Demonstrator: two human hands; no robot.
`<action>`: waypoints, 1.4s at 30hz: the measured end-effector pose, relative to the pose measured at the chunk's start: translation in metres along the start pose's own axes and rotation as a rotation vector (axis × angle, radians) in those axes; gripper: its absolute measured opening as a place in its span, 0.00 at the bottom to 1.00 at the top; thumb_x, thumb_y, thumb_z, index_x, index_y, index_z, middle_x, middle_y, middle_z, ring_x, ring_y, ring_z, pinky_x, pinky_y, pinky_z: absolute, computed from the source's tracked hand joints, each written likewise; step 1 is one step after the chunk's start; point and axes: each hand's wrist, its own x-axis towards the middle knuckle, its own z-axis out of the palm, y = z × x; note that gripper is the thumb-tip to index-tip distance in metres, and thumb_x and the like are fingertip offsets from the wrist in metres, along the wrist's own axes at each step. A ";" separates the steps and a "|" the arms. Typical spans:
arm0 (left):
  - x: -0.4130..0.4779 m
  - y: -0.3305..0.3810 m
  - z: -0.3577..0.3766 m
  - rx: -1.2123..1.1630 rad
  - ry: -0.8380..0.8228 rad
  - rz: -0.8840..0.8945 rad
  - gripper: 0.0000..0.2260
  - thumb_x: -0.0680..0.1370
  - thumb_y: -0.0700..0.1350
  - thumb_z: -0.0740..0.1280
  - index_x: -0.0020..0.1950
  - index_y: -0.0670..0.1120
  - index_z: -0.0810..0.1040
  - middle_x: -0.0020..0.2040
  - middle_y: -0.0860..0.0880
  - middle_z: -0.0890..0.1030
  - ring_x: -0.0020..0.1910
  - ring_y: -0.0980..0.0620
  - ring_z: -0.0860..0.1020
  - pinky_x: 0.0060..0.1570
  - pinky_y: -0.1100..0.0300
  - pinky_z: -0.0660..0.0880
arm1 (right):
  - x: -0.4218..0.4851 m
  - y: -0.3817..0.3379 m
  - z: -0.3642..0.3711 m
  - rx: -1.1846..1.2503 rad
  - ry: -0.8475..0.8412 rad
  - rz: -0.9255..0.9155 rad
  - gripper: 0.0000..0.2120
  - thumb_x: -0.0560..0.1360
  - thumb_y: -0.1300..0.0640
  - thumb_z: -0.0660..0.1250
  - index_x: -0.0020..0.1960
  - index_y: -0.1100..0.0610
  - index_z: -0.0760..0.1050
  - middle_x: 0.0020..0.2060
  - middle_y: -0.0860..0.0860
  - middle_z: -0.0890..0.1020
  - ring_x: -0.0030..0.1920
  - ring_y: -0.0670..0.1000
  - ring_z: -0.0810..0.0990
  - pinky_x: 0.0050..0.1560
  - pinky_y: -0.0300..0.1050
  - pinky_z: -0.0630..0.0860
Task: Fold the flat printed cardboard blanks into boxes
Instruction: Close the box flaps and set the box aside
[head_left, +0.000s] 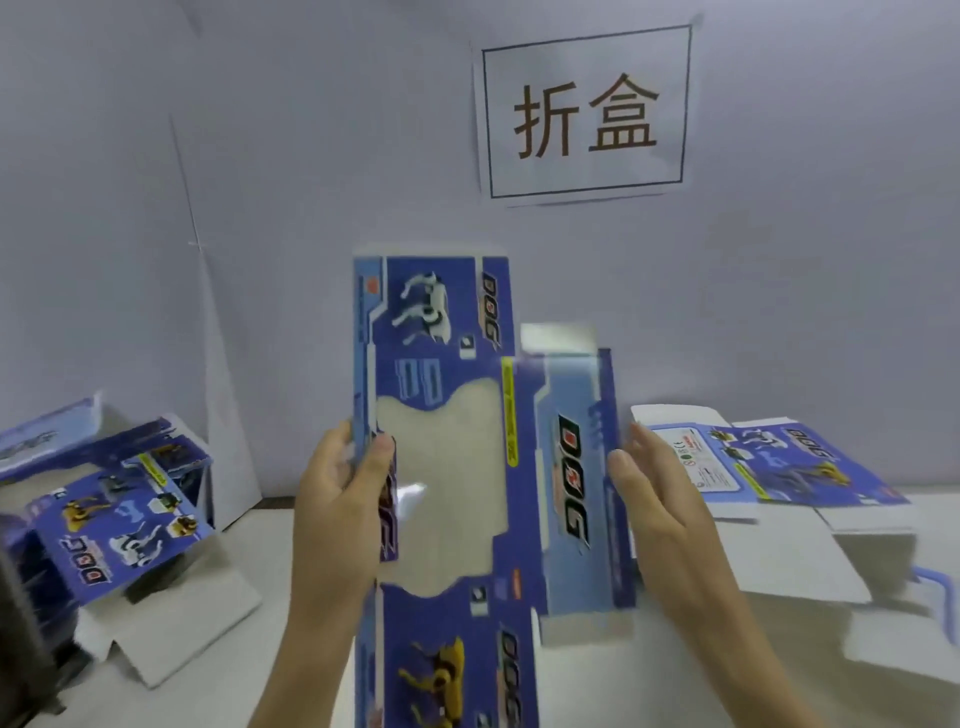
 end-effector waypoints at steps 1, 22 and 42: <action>-0.005 -0.003 0.004 -0.039 -0.036 -0.050 0.07 0.81 0.45 0.62 0.53 0.56 0.77 0.40 0.59 0.84 0.38 0.62 0.82 0.32 0.71 0.74 | -0.002 -0.004 0.001 0.021 0.007 -0.003 0.10 0.77 0.47 0.60 0.58 0.45 0.71 0.44 0.40 0.83 0.43 0.37 0.83 0.32 0.33 0.77; -0.053 -0.019 0.075 -0.059 -0.347 -0.296 0.50 0.53 0.81 0.60 0.68 0.56 0.68 0.61 0.51 0.77 0.51 0.60 0.80 0.44 0.67 0.78 | -0.009 -0.004 0.011 -0.007 -0.399 0.114 0.41 0.52 0.30 0.68 0.62 0.46 0.73 0.57 0.48 0.75 0.47 0.37 0.82 0.40 0.32 0.78; -0.013 -0.029 0.026 -0.037 -0.243 -0.372 0.27 0.58 0.50 0.77 0.55 0.48 0.76 0.44 0.47 0.86 0.37 0.46 0.85 0.29 0.58 0.80 | 0.015 0.016 -0.029 0.319 -0.165 0.170 0.20 0.62 0.47 0.75 0.51 0.56 0.83 0.48 0.59 0.85 0.45 0.59 0.86 0.39 0.48 0.83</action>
